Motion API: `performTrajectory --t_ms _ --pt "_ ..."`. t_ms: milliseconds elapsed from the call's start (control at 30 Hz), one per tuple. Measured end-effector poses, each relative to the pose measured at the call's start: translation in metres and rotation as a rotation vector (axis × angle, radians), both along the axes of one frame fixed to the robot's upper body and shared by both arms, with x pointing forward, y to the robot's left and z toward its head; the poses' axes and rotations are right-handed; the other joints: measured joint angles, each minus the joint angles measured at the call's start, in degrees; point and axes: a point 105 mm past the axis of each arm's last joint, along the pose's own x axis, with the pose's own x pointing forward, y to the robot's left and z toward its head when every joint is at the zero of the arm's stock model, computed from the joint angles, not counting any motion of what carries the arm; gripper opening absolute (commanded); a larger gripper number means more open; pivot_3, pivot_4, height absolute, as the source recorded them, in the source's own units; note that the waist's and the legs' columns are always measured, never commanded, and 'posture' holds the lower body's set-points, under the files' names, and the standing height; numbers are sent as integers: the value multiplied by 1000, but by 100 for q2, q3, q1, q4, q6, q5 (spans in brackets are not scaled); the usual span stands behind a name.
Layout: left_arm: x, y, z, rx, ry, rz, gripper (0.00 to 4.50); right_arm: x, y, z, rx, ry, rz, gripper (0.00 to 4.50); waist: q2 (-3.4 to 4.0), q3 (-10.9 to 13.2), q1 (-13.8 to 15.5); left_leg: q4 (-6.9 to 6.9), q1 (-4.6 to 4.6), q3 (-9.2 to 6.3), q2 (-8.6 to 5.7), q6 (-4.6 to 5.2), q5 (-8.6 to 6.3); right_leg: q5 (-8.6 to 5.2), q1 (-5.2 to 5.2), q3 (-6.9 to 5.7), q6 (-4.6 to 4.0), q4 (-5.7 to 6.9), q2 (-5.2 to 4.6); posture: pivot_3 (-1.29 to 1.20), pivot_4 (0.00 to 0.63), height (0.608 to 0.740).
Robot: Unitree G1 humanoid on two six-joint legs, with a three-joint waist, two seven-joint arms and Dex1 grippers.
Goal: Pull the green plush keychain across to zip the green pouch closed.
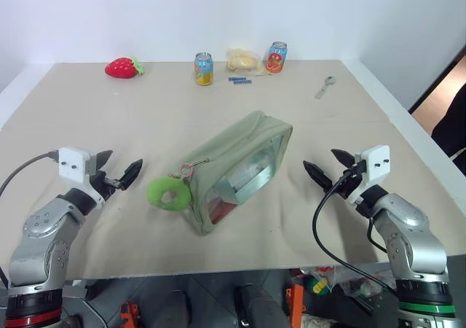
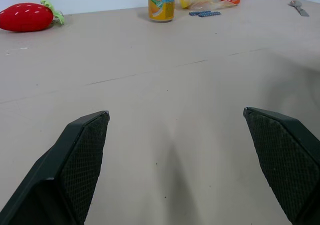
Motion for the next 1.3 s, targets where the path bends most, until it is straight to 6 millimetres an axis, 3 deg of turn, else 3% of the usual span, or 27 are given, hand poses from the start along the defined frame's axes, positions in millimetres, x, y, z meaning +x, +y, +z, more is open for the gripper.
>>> performTrajectory --t_ms 533,667,767,833,900,1033,1167,1233,1300 --pt "-1 -18 7 -47 -22 -144 4472 -1 -2 -7 14 45 -11 4500 0 0 -1 0 4 8 0 0 0 0 0 9 0 1 1 0 150 740" --pt "4 -23 29 -41 -67 -213 4472 -2 -3 -3 -1 48 12 4500 0 0 0 2 2 8 0 0 0 0 -2 8 0 1 2 0 150 740" --pt "4 -38 74 -35 -129 -375 4472 -1 -1 14 -13 32 67 4500 -2 2 2 9 -5 5 -1 1 1 0 -3 9 0 1 5 0 150 740" --pt "-10 -57 107 6 -163 -539 4472 -2 0 28 -35 20 113 4500 -4 3 -4 10 -7 12 -3 0 0 0 -4 17 1 0 3 0 150 740" --pt "-30 -81 127 55 -171 -714 4472 -2 4 44 -59 -6 168 4500 -1 2 -13 7 -3 19 -6 -3 -4 0 -3 28 7 -1 3 0 150 740" --pt "-53 -107 111 96 -20 -931 4472 -5 10 85 -200 -62 323 4500 13 9 -44 -1 6 39 -1 7 -19 3 -11 40 12 4 10 0 150 740" --pt "-58 -117 107 80 42 -999 4472 4 33 129 -327 -167 531 4500 2 15 -100 1 12 27 13 13 -22 2 -11 34 1 7 31 0 150 740" --pt "-60 -122 111 85 30 -1020 4472 10 46 132 -394 -189 621 4500 0 15 -142 1 14 17 13 13 -21 2 -6 28 0 7 32 0 150 740" --pt "-60 -125 115 95 18 -1032 4472 20 61 122 -443 -178 715 4500 -1 14 -160 2 13 17 12 13 -21 2 -5 29 0 7 31 0 150 740"
